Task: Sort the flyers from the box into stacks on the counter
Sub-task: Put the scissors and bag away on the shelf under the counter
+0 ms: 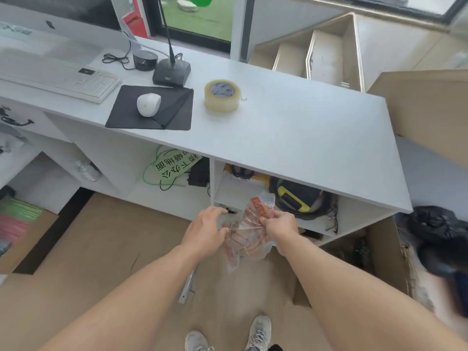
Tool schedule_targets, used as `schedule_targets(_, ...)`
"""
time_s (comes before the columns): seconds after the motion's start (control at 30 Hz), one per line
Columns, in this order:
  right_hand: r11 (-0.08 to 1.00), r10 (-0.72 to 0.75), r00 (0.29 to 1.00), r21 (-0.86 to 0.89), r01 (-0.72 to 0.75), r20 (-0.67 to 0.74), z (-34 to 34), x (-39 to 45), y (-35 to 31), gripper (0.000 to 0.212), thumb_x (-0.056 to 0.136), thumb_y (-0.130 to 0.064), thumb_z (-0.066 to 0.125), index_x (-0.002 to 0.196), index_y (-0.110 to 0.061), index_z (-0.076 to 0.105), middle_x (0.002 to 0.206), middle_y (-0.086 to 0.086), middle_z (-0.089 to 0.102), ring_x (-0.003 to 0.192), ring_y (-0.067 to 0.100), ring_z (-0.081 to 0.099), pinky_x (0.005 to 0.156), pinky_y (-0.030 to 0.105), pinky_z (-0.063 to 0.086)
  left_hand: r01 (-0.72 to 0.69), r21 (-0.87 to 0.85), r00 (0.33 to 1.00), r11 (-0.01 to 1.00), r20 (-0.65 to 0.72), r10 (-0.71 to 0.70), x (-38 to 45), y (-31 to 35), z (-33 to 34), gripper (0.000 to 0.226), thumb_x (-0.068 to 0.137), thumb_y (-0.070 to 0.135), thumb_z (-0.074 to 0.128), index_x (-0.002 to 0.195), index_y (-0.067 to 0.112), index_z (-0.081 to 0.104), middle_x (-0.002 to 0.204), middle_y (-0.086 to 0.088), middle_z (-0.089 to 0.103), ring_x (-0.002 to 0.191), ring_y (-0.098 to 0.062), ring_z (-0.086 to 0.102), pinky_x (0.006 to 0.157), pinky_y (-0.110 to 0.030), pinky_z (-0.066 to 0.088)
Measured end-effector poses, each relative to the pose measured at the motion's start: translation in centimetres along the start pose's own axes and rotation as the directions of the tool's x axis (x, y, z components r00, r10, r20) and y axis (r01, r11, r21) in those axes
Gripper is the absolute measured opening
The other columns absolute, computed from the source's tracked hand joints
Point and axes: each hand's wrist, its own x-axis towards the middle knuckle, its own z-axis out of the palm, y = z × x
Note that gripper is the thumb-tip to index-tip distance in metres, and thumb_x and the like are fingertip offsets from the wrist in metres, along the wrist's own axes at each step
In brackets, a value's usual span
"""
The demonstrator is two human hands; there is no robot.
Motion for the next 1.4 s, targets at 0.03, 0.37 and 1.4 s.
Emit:
schedule_targets(0.03,0.999,0.02,1.0,0.029,-0.019,-0.01,0.1,0.9,0.7,0.027,0.093,-0.026,0.073,0.12,-0.022,0.073,0.095,-0.006,0.073,0.09,0.023,0.069,0.091,0.044,0.058,-0.002,-0.001,1.0,1.0,0.001,0.002,0.8,0.2,0.9,0.044,0.1,0.03,0.059,0.142,0.029,0.047,0.148,0.009,0.045,0.137,-0.016,0.042,0.108,-0.037,0.038)
schedule_targets(0.37,0.906,0.019,0.999,0.423,0.002,-0.044,1.0,12.4,4.6,0.03,0.094,-0.017,0.072,0.124,-0.017,0.071,0.105,-0.002,0.076,0.1,0.022,0.072,0.097,0.044,0.057,-0.074,-0.045,0.997,0.996,-0.008,0.073,10.2,0.5,10.5,0.048,0.098,0.023,0.057,0.146,0.022,0.047,0.143,-0.001,0.05,0.132,-0.023,0.046,0.107,-0.039,0.041)
schedule_targets(1.4,0.066,0.053,0.975,0.973,-0.221,0.217,8.9,30.6,-0.1,0.033,0.104,-0.005,0.052,0.137,-0.004,0.057,0.133,0.015,0.061,0.107,0.029,0.066,0.072,0.032,0.061,-0.1,0.174,0.961,0.98,-0.239,0.141,26.2,-3.1,17.2,0.061,0.099,0.024,0.062,0.154,0.018,0.034,0.154,-0.003,0.042,0.142,-0.024,0.037,0.114,-0.036,0.034)
